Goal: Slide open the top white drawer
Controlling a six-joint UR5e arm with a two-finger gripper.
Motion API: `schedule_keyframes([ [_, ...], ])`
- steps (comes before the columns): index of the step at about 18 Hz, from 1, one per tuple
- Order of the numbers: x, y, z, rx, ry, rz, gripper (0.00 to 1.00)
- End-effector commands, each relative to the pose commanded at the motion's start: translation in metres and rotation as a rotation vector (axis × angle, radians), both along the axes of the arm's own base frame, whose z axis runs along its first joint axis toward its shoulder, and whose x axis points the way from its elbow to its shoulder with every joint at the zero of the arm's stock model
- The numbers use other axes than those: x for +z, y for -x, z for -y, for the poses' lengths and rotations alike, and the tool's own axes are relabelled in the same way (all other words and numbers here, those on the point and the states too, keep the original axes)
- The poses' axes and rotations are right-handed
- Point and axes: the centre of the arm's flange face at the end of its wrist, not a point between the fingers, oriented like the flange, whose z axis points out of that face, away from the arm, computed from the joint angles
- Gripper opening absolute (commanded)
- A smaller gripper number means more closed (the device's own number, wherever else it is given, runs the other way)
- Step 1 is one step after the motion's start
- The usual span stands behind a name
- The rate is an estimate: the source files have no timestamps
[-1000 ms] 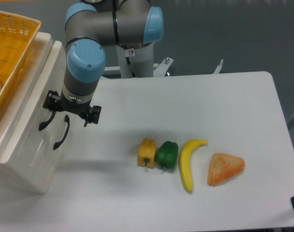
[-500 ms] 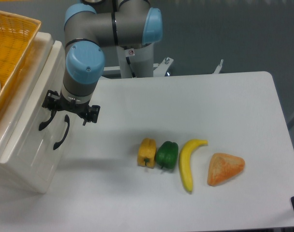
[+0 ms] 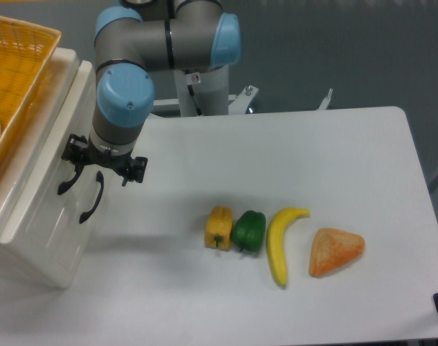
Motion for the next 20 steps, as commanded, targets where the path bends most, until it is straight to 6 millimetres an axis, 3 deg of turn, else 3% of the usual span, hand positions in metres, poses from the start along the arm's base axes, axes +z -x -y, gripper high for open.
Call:
schedule_keyframes([
  [20, -0.011, 0.004, -0.004, -0.013, 0.019, -0.016, 1.00],
])
